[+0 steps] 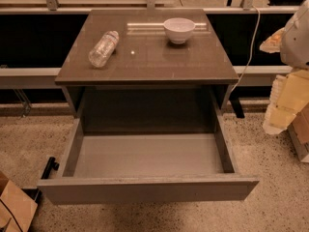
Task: Place water bottle into top drawer
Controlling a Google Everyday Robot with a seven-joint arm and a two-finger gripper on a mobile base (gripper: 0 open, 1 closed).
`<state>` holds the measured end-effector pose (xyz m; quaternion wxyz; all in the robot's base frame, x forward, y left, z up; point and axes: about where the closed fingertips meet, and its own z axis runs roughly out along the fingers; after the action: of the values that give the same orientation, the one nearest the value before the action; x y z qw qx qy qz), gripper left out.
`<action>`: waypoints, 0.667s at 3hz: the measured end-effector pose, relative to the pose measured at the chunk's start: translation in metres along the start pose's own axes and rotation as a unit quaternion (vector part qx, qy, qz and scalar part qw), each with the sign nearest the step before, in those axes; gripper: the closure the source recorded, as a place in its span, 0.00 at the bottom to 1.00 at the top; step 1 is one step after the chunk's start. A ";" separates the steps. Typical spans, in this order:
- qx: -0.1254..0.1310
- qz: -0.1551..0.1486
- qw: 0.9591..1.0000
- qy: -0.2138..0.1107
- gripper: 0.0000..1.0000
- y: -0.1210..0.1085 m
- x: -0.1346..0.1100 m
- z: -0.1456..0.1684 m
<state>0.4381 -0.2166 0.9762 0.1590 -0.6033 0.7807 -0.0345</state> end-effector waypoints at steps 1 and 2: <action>0.002 0.000 1.000 -0.001 0.00 0.000 -0.001 -0.001; 0.009 -0.004 0.999 -0.043 0.00 -0.007 -0.024 -0.002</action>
Offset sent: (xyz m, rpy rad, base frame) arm 0.0324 0.0558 0.0195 0.2159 -0.0914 0.0752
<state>0.4497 -0.1963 0.9846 0.1978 -0.6061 0.7702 -0.0155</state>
